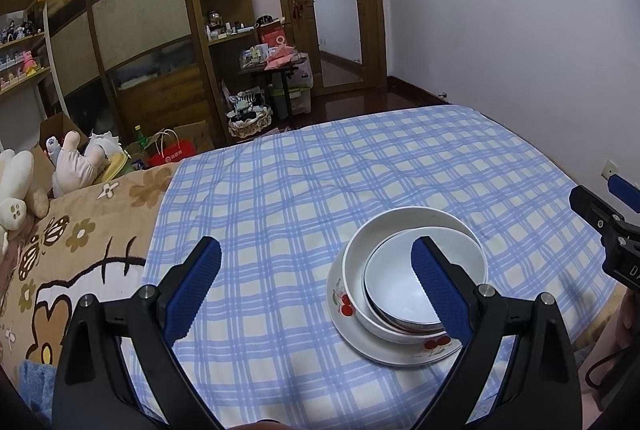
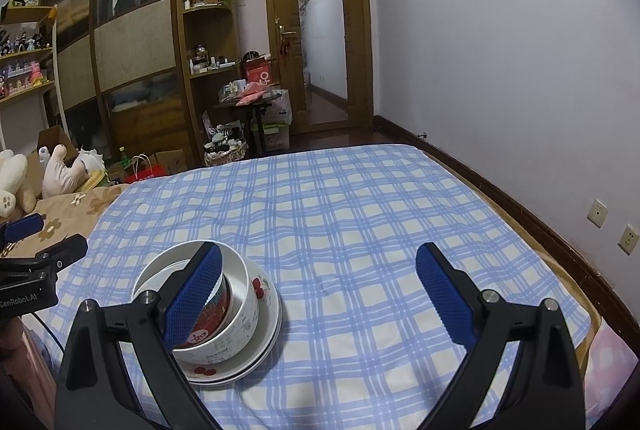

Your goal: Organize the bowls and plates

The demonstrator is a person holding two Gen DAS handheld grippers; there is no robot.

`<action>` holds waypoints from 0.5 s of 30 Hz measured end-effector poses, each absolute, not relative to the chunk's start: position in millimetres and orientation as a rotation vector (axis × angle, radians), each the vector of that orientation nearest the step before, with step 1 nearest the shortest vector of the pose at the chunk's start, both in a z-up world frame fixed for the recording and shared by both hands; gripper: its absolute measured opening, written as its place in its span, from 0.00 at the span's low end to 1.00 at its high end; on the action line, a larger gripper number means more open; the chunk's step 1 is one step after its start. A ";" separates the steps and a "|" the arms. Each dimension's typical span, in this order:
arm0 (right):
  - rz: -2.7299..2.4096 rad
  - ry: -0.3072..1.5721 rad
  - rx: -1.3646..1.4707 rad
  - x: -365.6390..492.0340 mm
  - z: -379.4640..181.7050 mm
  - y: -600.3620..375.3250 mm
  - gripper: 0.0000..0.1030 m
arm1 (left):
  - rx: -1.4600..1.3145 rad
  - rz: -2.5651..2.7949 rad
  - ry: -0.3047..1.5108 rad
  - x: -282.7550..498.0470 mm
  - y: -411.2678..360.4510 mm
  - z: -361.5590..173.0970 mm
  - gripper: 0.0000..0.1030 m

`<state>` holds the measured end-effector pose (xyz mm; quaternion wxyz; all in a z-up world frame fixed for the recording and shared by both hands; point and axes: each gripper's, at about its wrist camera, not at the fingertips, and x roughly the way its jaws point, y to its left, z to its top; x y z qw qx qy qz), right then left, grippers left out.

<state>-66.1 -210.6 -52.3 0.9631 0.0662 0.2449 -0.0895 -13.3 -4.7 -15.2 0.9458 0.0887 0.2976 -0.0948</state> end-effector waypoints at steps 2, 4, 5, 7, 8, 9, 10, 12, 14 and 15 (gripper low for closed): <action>-0.181 0.496 0.135 -66.1 -52.1 -210.6 0.99 | 0.180 -0.193 0.606 -13.2 -4.8 -15.3 0.92; -0.180 0.495 0.137 -66.1 -53.3 -211.0 0.99 | 0.180 -0.194 0.607 -13.2 -4.8 -15.3 0.92; -0.183 0.494 0.135 -66.2 -52.9 -210.9 0.99 | 0.180 -0.192 0.606 -13.1 -4.9 -15.3 0.92; -0.179 0.497 0.136 -65.9 -52.9 -211.0 0.99 | 0.179 -0.192 0.607 -13.0 -3.9 -15.4 0.92; -0.180 0.497 0.136 -66.0 -53.0 -210.8 0.99 | 0.180 -0.194 0.607 -13.0 -4.7 -15.4 0.92; -0.180 0.498 0.135 -66.0 -53.0 -210.8 0.99 | 0.180 -0.194 0.607 -12.9 -4.8 -15.3 0.92; -0.178 0.498 0.135 -65.7 -52.8 -211.3 0.99 | 0.180 -0.194 0.608 -13.0 -4.0 -15.5 0.92; -0.179 0.498 0.134 -65.6 -53.2 -211.5 0.99 | 0.182 -0.194 0.607 -12.9 -4.2 -15.4 0.92; -0.178 0.499 0.134 -65.6 -53.4 -211.6 0.99 | 0.180 -0.195 0.607 -12.7 -4.6 -15.2 0.92; -0.178 0.498 0.135 -65.7 -53.0 -211.4 0.99 | 0.181 -0.194 0.607 -12.6 -3.8 -15.5 0.92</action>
